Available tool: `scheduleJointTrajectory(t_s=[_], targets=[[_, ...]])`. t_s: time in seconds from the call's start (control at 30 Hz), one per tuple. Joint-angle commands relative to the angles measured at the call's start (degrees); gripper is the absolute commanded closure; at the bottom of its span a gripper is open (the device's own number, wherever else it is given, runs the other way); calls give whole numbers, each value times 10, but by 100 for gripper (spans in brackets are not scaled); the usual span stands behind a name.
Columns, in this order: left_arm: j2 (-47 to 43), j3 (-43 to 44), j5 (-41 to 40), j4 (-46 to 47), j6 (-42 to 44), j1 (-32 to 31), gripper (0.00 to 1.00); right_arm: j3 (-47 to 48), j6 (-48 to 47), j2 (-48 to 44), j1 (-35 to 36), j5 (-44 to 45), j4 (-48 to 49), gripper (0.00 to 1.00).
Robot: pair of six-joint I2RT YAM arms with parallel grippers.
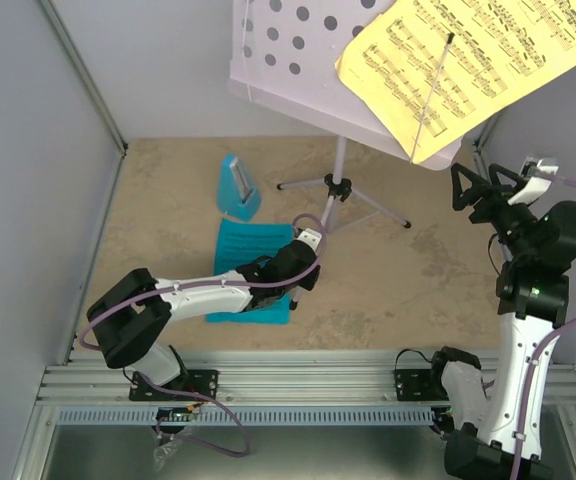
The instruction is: Pack up the instrument practice props
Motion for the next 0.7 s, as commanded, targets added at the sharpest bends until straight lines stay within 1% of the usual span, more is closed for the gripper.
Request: scheduleJointTrajectory(t_s=[0.0,0.07,0.1,0.13,0.17,0.23,0.27,0.33,0.37,0.47,0.53,0.6,0.67], targets=[[-16,-13,5,-72,82,3,94,5,10,-8,-1,31,-31,2],[-25,-14,3,-76,83,3,77,25,13,-7,-1,62,-43,2],[-31,-12,4,-80,81,3,63,42,10,-5,-1,93,-56,3],[-38,-8,4,-84,78,3,46,66,5,-4,-1,130,-68,2],[-50,-4,2,-90,76,3,32,87,-1,-2,-1,166,-78,2],[-78,3,-5,-100,70,2,19,132,-8,4,-2,216,-96,2],[-95,4,-10,-105,67,3,14,158,-10,8,-2,228,-101,2],[-139,5,-15,-114,57,2,7,201,-3,13,-2,220,-99,2],[-165,5,-7,-114,56,2,5,220,6,14,-2,212,-95,2],[-245,13,34,-113,51,2,3,256,39,7,-2,188,-77,2],[-291,30,73,-116,47,2,3,261,59,-8,-2,174,-53,2],[-324,60,109,-125,43,2,2,259,73,-17,-1,135,-14,2],[-338,111,148,-139,41,2,2,249,92,-24,-1,75,56,2]])
